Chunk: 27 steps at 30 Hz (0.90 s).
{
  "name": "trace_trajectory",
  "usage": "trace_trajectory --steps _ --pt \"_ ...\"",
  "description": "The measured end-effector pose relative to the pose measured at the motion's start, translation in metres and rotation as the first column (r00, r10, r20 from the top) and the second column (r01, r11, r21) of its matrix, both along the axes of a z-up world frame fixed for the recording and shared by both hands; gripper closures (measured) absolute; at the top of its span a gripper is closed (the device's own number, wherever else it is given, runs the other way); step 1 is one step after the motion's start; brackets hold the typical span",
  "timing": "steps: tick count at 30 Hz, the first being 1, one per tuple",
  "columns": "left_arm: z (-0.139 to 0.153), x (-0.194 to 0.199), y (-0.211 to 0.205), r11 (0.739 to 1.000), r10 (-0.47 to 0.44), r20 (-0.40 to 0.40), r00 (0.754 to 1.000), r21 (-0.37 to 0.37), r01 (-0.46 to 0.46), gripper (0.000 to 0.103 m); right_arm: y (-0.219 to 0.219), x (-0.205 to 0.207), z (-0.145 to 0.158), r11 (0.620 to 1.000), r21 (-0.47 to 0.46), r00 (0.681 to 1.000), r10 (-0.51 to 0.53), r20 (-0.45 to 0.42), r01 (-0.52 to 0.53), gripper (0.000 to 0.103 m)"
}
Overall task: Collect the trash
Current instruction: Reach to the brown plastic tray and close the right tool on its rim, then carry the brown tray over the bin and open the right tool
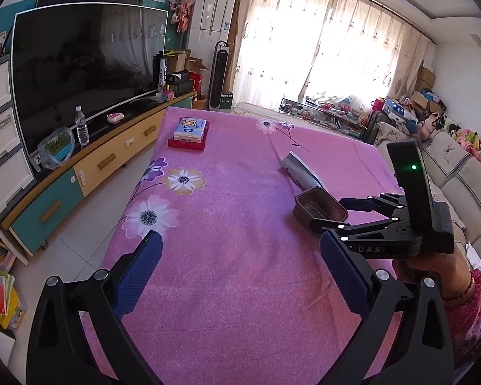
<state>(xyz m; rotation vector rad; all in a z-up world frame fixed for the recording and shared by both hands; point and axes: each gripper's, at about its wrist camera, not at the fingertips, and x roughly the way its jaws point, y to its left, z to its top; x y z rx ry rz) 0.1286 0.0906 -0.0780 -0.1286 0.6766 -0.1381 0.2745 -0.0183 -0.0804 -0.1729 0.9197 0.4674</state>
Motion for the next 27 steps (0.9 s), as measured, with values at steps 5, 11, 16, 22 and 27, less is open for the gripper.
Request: trace_trajectory --steps 5,11,16,22,27 --pt "-0.004 0.001 0.0 1.0 0.0 -0.01 1.0 -0.006 0.0 0.006 0.006 0.002 -0.003 1.0 -0.016 1.0 0.003 0.001 -0.003 0.028" --pt "-0.005 -0.001 -0.003 1.0 -0.005 -0.016 1.0 -0.005 0.005 0.006 0.008 -0.001 -0.001 1.0 -0.007 1.0 0.004 -0.004 -0.004 0.037" --pt "-0.008 0.0 -0.007 1.0 -0.011 -0.021 1.0 -0.004 0.011 0.006 0.002 -0.019 0.014 1.0 0.017 0.999 0.003 0.038 -0.004 0.037" --pt "-0.009 0.004 -0.019 0.999 -0.037 -0.032 0.999 0.0 0.037 0.006 -0.018 -0.036 0.027 0.999 0.031 0.997 -0.024 0.068 0.022 0.037" --pt "-0.009 0.009 -0.036 0.998 -0.063 -0.039 0.997 0.018 0.064 0.006 -0.048 -0.049 0.031 0.996 0.06 0.995 -0.067 0.077 0.062 0.036"
